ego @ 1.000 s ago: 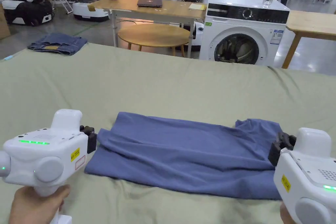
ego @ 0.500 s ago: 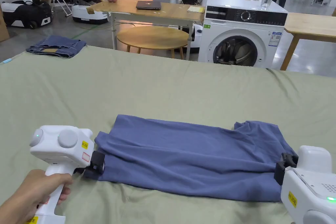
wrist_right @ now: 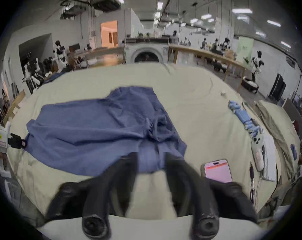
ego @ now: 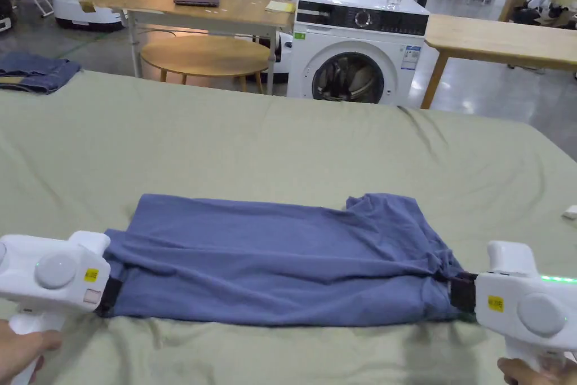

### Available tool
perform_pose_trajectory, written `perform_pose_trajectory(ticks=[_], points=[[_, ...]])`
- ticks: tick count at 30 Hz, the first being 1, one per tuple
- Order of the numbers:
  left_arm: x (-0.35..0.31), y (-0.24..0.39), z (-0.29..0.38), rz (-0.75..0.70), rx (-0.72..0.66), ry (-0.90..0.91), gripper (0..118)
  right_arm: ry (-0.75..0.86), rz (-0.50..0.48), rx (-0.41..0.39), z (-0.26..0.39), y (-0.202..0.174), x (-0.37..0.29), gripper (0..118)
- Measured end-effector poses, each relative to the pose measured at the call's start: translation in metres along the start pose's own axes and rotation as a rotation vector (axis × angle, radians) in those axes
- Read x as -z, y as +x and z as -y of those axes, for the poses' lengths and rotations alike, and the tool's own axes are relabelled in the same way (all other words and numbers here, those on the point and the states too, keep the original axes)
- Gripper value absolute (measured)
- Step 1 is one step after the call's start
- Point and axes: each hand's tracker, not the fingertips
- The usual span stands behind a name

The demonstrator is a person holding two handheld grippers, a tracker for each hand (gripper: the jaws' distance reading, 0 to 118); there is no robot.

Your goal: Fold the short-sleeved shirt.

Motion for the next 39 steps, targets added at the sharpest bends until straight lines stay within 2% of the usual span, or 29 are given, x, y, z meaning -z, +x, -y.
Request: perform_pose_trajectory(ticks=[3, 6, 10, 12, 13, 15, 16, 17, 19, 24, 32, 38, 39], points=[[-0.01, -0.005, 0.002, 0.02, -0.016, 0.013, 3, -0.058, -0.009, 0.0, -0.002, 0.012, 0.02, 60], [-0.015, -0.003, 0.004, 0.024, -0.013, 0.021, 2, -0.108, -0.058, 0.042, -0.009, 0.021, 0.043, 60], [-0.015, 0.0, 0.006, 0.018, 0.004, 0.013, 3, -0.2, -0.022, -0.006, -0.013, 0.018, 0.075, 60], [-0.015, 0.0, 0.005, 0.02, -0.004, 0.014, 2, -0.282, -0.039, -0.01, -0.007, 0.016, 0.088, 60], [-0.015, 0.0, 0.006, 0.022, -0.012, 0.014, 3, -0.321, -0.051, -0.012, 0.001, 0.009, 0.087, 56], [-0.016, -0.001, 0.007, 0.026, -0.023, 0.016, 2, -0.214, -0.029, -0.014, 0.006, 0.004, 0.076, 48], [-0.016, -0.001, 0.008, 0.026, -0.024, 0.019, 2, -0.233, -0.054, -0.01, 0.007, 0.003, 0.075, 27], [-0.016, 0.001, 0.009, 0.026, -0.023, 0.02, 3, -0.233, -0.116, 0.026, 0.01, 0.002, 0.075, 14], [-0.014, 0.001, 0.009, 0.025, -0.022, 0.02, 3, -0.22, -0.077, 0.011, 0.012, -0.001, 0.075, 10], [-0.026, 0.0, 0.008, 0.027, -0.023, 0.058, 2, -0.133, -0.071, -0.008, 0.012, -0.012, 0.04, 8], [-0.079, -0.007, -0.006, 0.087, -0.064, 0.172, 2, -0.033, -0.075, -0.027, -0.023, 0.002, -0.02, 8], [-0.1, -0.017, 0.028, 0.085, -0.056, 0.178, 2, -0.049, -0.065, -0.063, 0.014, -0.001, -0.062, 8], [-0.088, -0.036, 0.028, 0.087, -0.057, 0.171, 2, -0.062, -0.075, -0.064, 0.024, -0.001, -0.067, 8]])
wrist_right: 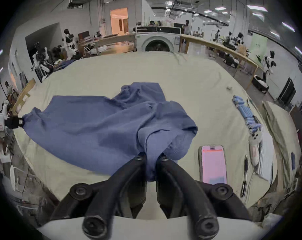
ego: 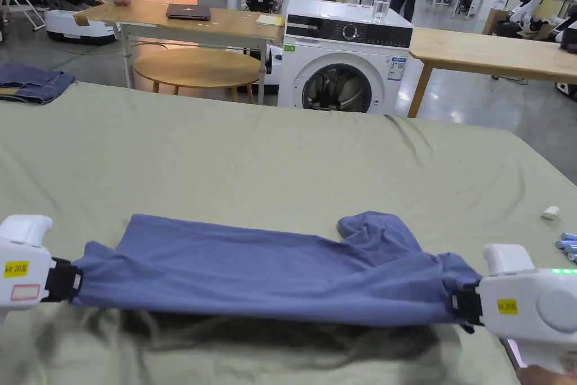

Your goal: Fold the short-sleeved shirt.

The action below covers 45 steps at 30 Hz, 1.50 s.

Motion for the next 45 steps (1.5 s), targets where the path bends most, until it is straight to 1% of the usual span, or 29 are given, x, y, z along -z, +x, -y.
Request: perform_pose_trajectory(ticks=[5, 9, 12, 14, 17, 18, 19, 20, 21, 22, 23, 25, 26, 29, 30, 32, 33, 34, 35, 36, 37, 38, 39, 40, 41, 43, 45], points=[[-0.003, -0.01, 0.053, -0.013, 0.002, -0.05, 2, -0.052, 0.018, -0.014, 0.054, -0.018, -0.016, 8], [-0.005, -0.007, 0.089, -0.02, -0.012, -0.076, 2, -0.098, 0.045, -0.023, 0.085, -0.02, -0.009, 8], [0.008, -0.007, 0.101, -0.023, -0.028, -0.099, 2, -0.133, 0.064, -0.039, 0.101, -0.024, 0.006, 8], [0.023, -0.007, 0.107, -0.042, -0.012, -0.128, 2, -0.174, 0.076, -0.063, 0.105, -0.029, 0.018, 8], [0.031, 0.001, 0.11, -0.056, 0.004, -0.125, 2, -0.162, 0.092, -0.081, 0.109, -0.036, 0.024, 9], [0.029, 0.002, 0.108, -0.059, 0.009, -0.126, 2, -0.156, 0.096, -0.086, 0.105, -0.025, 0.03, 10], [0.028, 0.002, 0.104, -0.061, 0.015, -0.129, 2, -0.161, 0.103, -0.095, 0.103, -0.026, 0.028, 15], [0.019, 0.011, 0.102, -0.061, 0.016, -0.13, 3, -0.159, 0.107, -0.102, 0.1, -0.027, 0.026, 21], [0.017, 0.012, 0.098, -0.061, 0.016, -0.128, 10, -0.154, 0.115, -0.104, 0.097, -0.027, 0.022, 32], [0.013, 0.014, 0.094, -0.066, 0.013, -0.119, 24, -0.138, 0.132, -0.107, 0.091, -0.027, 0.016, 53], [0.008, 0.016, 0.089, -0.075, 0.002, -0.087, 30, -0.088, 0.154, -0.107, 0.085, -0.028, 0.009, 58], [-0.008, 0.025, 0.079, -0.079, -0.017, -0.012, 32, 0.013, 0.169, -0.076, 0.073, -0.031, -0.007, 59], [-0.013, 0.028, 0.072, -0.052, -0.033, 0.031, 33, 0.055, 0.172, -0.054, 0.063, -0.036, -0.018, 59], [-0.03, 0.042, 0.055, -0.015, -0.036, 0.174, 35, 0.204, 0.125, 0.014, 0.042, -0.045, -0.036, 59], [-0.033, 0.048, 0.051, -0.018, -0.023, 0.218, 35, 0.265, 0.117, 0.025, 0.037, -0.047, -0.038, 59], [-0.04, 0.061, 0.042, -0.049, 0.004, 0.314, 35, 0.394, 0.107, 0.02, 0.029, -0.06, -0.042, 59], [-0.042, 0.068, 0.039, -0.062, 0.012, 0.358, 35, 0.443, 0.107, 0.025, 0.026, -0.066, -0.041, 58], [-0.045, 0.074, 0.037, -0.066, 0.02, 0.405, 35, 0.488, 0.104, 0.031, 0.024, -0.071, -0.04, 50], [-0.048, 0.08, 0.035, -0.072, 0.025, 0.456, 35, 0.524, 0.109, 0.031, 0.021, -0.079, -0.038, 37], [-0.049, 0.085, 0.033, -0.078, 0.029, 0.497, 31, 0.548, 0.11, 0.033, 0.018, -0.084, -0.037, 19], [-0.051, 0.091, 0.032, -0.083, 0.047, 0.528, 19, 0.575, 0.096, 0.051, 0.016, -0.089, -0.034, 7], [-0.052, 0.098, 0.03, -0.1, 0.063, 0.551, 8, 0.593, 0.079, 0.067, 0.013, -0.1, -0.035, 5], [-0.052, 0.103, 0.028, -0.119, 0.075, 0.563, 0, 0.596, 0.056, 0.079, 0.011, -0.103, -0.033, 0], [-0.042, 0.097, 0.024, -0.144, 0.083, 0.571, 0, 0.607, 0.024, 0.089, 0.009, -0.106, -0.031, 0], [-0.041, 0.1, 0.023, -0.149, 0.082, 0.58, 0, 0.607, 0.02, 0.087, 0.008, -0.11, -0.029, 0], [-0.041, 0.1, 0.016, -0.128, 0.084, 0.585, 0, 0.61, 0.015, 0.073, 0.004, -0.122, -0.025, 0], [-0.031, 0.095, 0.001, -0.135, 0.098, 0.553, 0, 0.602, -0.004, 0.046, 0.002, -0.127, -0.021, 0]])
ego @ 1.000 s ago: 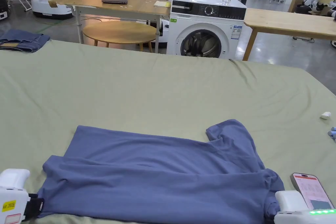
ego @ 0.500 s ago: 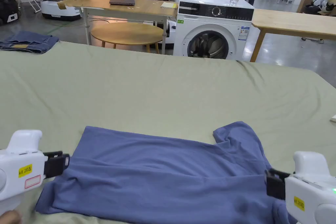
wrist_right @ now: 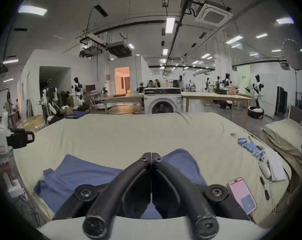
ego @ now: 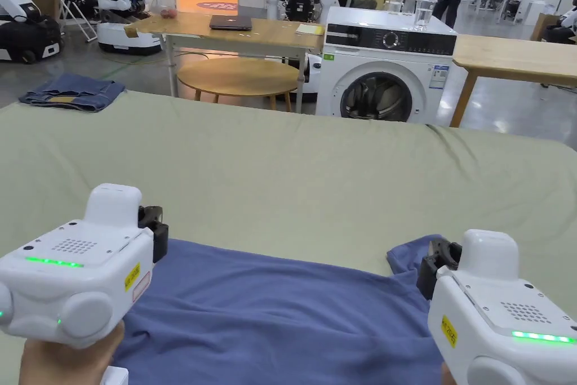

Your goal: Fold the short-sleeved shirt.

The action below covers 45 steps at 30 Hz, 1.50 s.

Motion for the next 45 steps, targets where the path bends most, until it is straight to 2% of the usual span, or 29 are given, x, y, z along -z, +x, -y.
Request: perform_pose_trajectory(ticks=[3, 8, 12, 13, 15, 16, 21, 23, 25, 27, 31, 37, 40, 41, 43, 45], points=[[0.041, -0.025, -0.007, 0.032, -0.023, -0.126, 0, -0.01, -0.026, -0.019, 0.002, -0.006, 0.006, 0], [0.128, -0.071, -0.004, 0.124, -0.215, -0.441, 0, -0.062, -0.017, -0.038, 0.007, -0.006, 0.017, 0], [0.183, -0.092, 0.004, 0.112, -0.228, -0.577, 0, -0.111, -0.008, -0.035, 0.011, 0.0, 0.027, 0], [0.195, -0.096, 0.005, 0.118, -0.23, -0.603, 7, -0.125, -0.002, -0.04, 0.011, 0.004, 0.03, 0], [0.203, -0.09, 0.006, 0.131, -0.251, -0.664, 39, -0.144, 0.008, -0.044, 0.013, 0.008, 0.033, 0], [0.211, -0.091, 0.008, 0.139, -0.267, -0.689, 48, -0.157, 0.013, -0.047, 0.015, 0.01, 0.035, 0], [0.236, -0.077, 0.019, 0.139, -0.272, -0.767, 52, -0.205, 0.042, -0.042, 0.02, 0.025, 0.04, 0], [0.242, -0.067, 0.026, 0.15, -0.238, -0.817, 52, -0.228, 0.055, -0.043, 0.023, 0.028, 0.042, 0], [0.238, -0.054, 0.028, 0.104, -0.146, -0.802, 52, -0.249, 0.061, -0.04, 0.027, 0.038, 0.046, 0], [0.237, -0.047, 0.027, 0.079, -0.081, -0.772, 45, -0.267, 0.066, -0.035, 0.029, 0.042, 0.048, 0], [0.238, -0.042, 0.025, 0.081, -0.011, -0.728, 1, -0.298, 0.073, -0.03, 0.029, 0.05, 0.053, 0], [0.222, -0.05, 0.019, 0.126, -0.025, -0.679, 0, -0.368, 0.078, 0.018, 0.007, 0.08, 0.074, 0], [0.203, -0.054, 0.011, 0.154, -0.061, -0.621, 0, -0.479, 0.081, 0.032, -0.013, 0.106, 0.106, 7], [0.195, -0.055, 0.007, 0.15, -0.066, -0.595, 0, -0.521, 0.093, 0.04, -0.019, 0.114, 0.12, 21], [0.184, -0.056, 0.003, 0.161, -0.077, -0.573, 0, -0.617, 0.1, 0.057, -0.026, 0.129, 0.147, 61], [0.169, -0.056, 0.0, 0.164, -0.087, -0.547, 0, -0.667, 0.102, 0.063, -0.027, 0.144, 0.176, 64]])
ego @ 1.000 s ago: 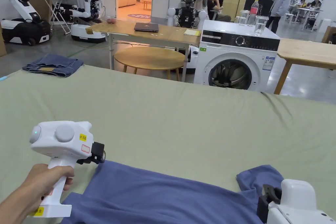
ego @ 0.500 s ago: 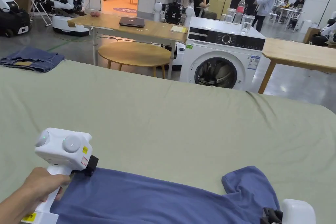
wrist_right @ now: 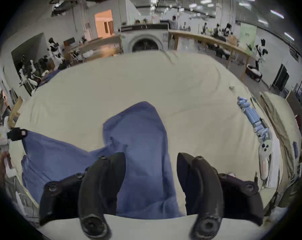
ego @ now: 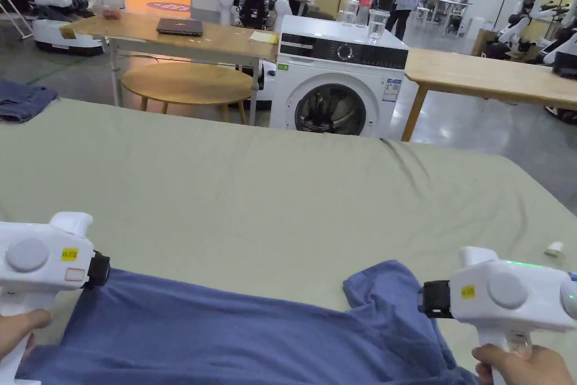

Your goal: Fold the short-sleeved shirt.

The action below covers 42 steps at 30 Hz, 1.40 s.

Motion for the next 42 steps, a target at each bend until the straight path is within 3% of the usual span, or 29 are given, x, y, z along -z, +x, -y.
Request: perform_pose_trajectory(ticks=[4, 8, 12, 13, 14, 15, 19, 20, 31, 42], points=[[-0.019, 0.004, 0.01, 0.016, -0.02, 0.045, 0, -0.097, 0.016, 0.005, -0.015, 0.01, 0.046, 64], [-0.015, -0.012, 0.013, 0.01, -0.03, 0.057, 0, -0.208, -0.033, 0.015, -0.011, 0.016, 0.082, 64], [-0.018, -0.008, 0.024, -0.018, -0.019, 0.049, 0, -0.21, -0.012, -0.003, 0.006, -0.001, 0.073, 54], [-0.018, -0.009, 0.025, -0.025, -0.023, 0.047, 0, -0.203, -0.01, -0.008, 0.006, -0.004, 0.07, 36], [-0.016, -0.009, 0.029, -0.029, -0.03, 0.046, 0, -0.189, -0.008, -0.027, 0.006, -0.007, 0.067, 7], [-0.017, -0.011, 0.031, -0.031, -0.036, 0.049, 0, -0.173, -0.009, -0.044, 0.006, -0.01, 0.064, 0], [-0.024, 0.001, 0.04, -0.046, -0.032, 0.045, 0, -0.141, -0.064, 0.006, 0.013, -0.012, 0.039, 0], [-0.025, 0.001, 0.04, -0.049, -0.03, 0.045, 0, -0.117, -0.054, -0.001, 0.006, 0.004, 0.053, 0], [-0.044, -0.024, 0.042, -0.014, -0.066, 0.097, 0, 0.071, -0.076, -0.083, 0.02, -0.011, -0.045, 0], [-0.106, -0.037, 0.067, 0.069, -0.074, 0.152, 0, 0.152, -0.081, -0.108, 0.068, 0.008, -0.129, 0]])
